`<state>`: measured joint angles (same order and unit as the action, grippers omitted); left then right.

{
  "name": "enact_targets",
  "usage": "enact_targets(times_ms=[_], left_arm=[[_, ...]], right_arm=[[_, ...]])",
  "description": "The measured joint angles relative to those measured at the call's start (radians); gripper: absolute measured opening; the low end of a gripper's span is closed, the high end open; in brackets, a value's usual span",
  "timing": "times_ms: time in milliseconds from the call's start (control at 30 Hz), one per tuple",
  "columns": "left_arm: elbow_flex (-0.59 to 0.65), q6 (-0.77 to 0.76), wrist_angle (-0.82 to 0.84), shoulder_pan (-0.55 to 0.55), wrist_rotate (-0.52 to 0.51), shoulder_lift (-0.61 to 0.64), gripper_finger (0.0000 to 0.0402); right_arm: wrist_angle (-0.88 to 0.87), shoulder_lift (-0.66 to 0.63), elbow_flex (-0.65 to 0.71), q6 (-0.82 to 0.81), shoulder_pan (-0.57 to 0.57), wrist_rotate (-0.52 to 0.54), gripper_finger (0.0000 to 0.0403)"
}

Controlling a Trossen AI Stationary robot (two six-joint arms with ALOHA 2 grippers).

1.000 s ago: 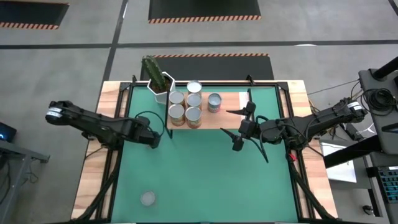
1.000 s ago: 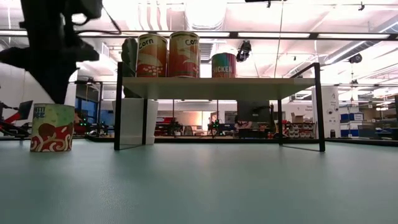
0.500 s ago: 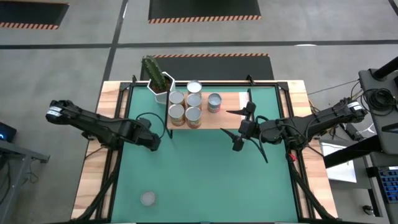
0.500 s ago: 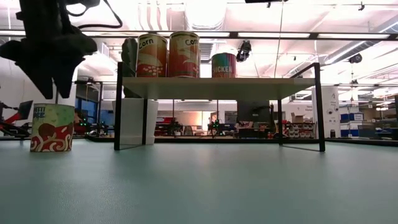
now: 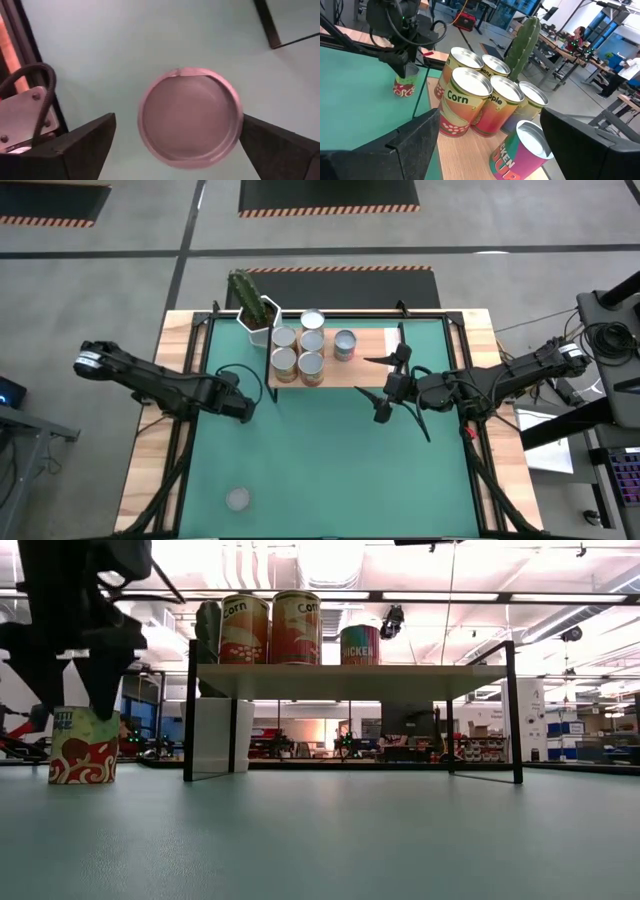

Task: Pick and place cans onto a shelf
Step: Put the canned spaghetti sauce on the shelf

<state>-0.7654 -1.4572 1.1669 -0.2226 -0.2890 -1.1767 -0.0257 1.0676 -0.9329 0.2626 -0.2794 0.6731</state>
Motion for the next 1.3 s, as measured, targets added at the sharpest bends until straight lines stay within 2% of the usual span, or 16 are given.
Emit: enact_targets(times_ms=[233, 467, 633, 733, 900, 1133, 1300], left_arm=[[0.047, 0.001, -0.087, 0.0, -0.018, 0.0, 0.0359], [0.046, -0.011, -0.086, 0.0, -0.015, 0.0, 0.0264], [0.016, -0.019, -0.069, 0.0, 0.048, 0.0, 0.0263], [-0.056, 0.0, -0.03, -0.006, 0.096, 0.0, 0.0266], [-0.255, 0.008, 0.032, -0.052, 0.11, 0.0, 0.03], [-0.509, 0.006, 0.032, -0.195, 0.116, -0.057, 0.0292], [-0.671, 0.012, 0.033, -0.267, 0.038, -0.178, 0.0289]], right_arm=[[0.0, 0.0, 0.0, 0.0, 0.0, 0.0, 0.0331], [0.0, 0.0, 0.0, 0.0, 0.0, 0.0, 0.0331], [0.0, 0.0, 0.0, 0.0, 0.0, 0.0, 0.0331], [0.0, 0.0, 0.0, 0.001, 0.0, 0.0, 0.0331], [-0.006, 0.0, 0.0, 0.001, 0.0, 0.0, 0.0331], [-0.023, 0.0, 0.0, 0.0, 0.0, 0.0, 0.0331], [-0.042, -0.002, 0.0, 0.001, 0.0, 0.0, 0.0331]])
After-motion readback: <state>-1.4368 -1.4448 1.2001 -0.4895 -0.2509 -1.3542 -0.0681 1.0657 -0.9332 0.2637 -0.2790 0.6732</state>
